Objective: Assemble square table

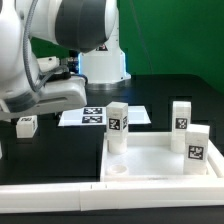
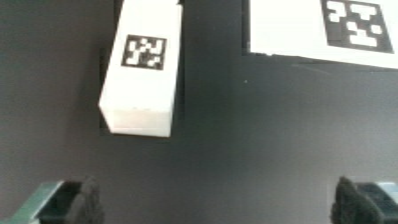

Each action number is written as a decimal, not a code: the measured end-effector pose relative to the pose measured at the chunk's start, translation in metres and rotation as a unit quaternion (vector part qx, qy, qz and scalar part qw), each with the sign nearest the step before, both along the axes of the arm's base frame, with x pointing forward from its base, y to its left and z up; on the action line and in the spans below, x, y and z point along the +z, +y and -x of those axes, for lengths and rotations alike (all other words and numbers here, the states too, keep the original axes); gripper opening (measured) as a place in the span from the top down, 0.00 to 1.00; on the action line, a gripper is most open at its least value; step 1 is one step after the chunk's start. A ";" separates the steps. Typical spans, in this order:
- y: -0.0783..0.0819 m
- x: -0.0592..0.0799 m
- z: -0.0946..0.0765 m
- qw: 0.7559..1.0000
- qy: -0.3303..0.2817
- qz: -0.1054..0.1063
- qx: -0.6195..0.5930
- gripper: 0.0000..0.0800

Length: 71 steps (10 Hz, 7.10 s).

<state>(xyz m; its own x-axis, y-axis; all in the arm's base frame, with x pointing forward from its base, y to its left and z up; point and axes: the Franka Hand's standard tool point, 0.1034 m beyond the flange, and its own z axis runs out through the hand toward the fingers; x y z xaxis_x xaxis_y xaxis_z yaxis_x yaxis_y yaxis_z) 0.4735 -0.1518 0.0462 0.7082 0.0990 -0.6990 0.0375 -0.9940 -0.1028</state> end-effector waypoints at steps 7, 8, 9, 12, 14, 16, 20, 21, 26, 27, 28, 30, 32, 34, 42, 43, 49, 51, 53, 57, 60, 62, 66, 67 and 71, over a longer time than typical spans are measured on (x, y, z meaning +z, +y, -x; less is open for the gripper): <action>-0.021 -0.010 0.034 0.997 0.074 0.026 0.010 0.19; -0.021 -0.010 0.036 0.997 0.075 0.026 0.010 0.19; -0.021 -0.013 0.044 0.995 0.094 0.035 -0.005 0.19; -0.024 -0.032 0.065 0.991 0.122 0.051 -0.023 0.19; -0.025 -0.032 0.064 0.991 0.121 0.052 -0.024 0.19; -0.026 -0.032 0.064 0.991 0.121 0.052 -0.024 0.49; -0.024 -0.025 0.056 0.993 0.106 0.051 -0.021 0.65; -0.015 -0.008 0.044 0.994 0.098 0.045 -0.021 0.65; -0.006 0.029 0.007 0.996 -0.083 0.040 -0.015 0.65; -0.003 0.032 0.006 0.994 -0.100 0.039 -0.014 0.64; 0.014 0.042 -0.009 0.990 -0.132 0.033 -0.037 0.64; 0.038 0.074 -0.042 0.963 -0.259 0.011 -0.072 0.64; 0.030 0.075 -0.041 0.941 -0.329 0.025 -0.076 0.64; 0.025 0.074 -0.046 0.922 -0.378 0.038 -0.070 0.64; 0.092 0.093 -0.089 0.853 -0.509 0.066 -0.092 0.64; 0.094 0.092 -0.091 0.852 -0.510 0.066 -0.095 0.64; 0.123 0.090 -0.131 0.825 -0.554 0.067 -0.092 0.64; 0.133 0.076 -0.134 0.818 -0.565 0.068 -0.081 0.64; 0.140 0.065 -0.142 0.808 -0.580 0.071 -0.072 0.64; 0.146 0.048 -0.145 0.806 -0.583 0.076 -0.067 0.64; 0.152 0.042 -0.143 0.808 -0.581 0.074 -0.064 0.64; 0.150 0.035 -0.139 0.809 -0.579 0.077 -0.063 0.64; 0.149 0.036 -0.140 0.807 -0.581 0.078 -0.062 0.34; 0.149 0.036 -0.140 0.807 -0.581 0.078 -0.062 0.24; 0.150 0.031 -0.137 0.821 -0.562 0.075 -0.072 0.19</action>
Offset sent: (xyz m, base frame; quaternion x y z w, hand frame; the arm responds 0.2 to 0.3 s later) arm -0.0301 -0.0443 0.0042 -0.0767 -0.1389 -0.0317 0.9868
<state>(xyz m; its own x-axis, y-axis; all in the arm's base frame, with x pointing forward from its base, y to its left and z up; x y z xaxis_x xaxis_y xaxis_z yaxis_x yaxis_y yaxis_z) 0.6110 -0.0023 0.0776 0.9113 -0.0693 0.4060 -0.0932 -0.9949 0.0395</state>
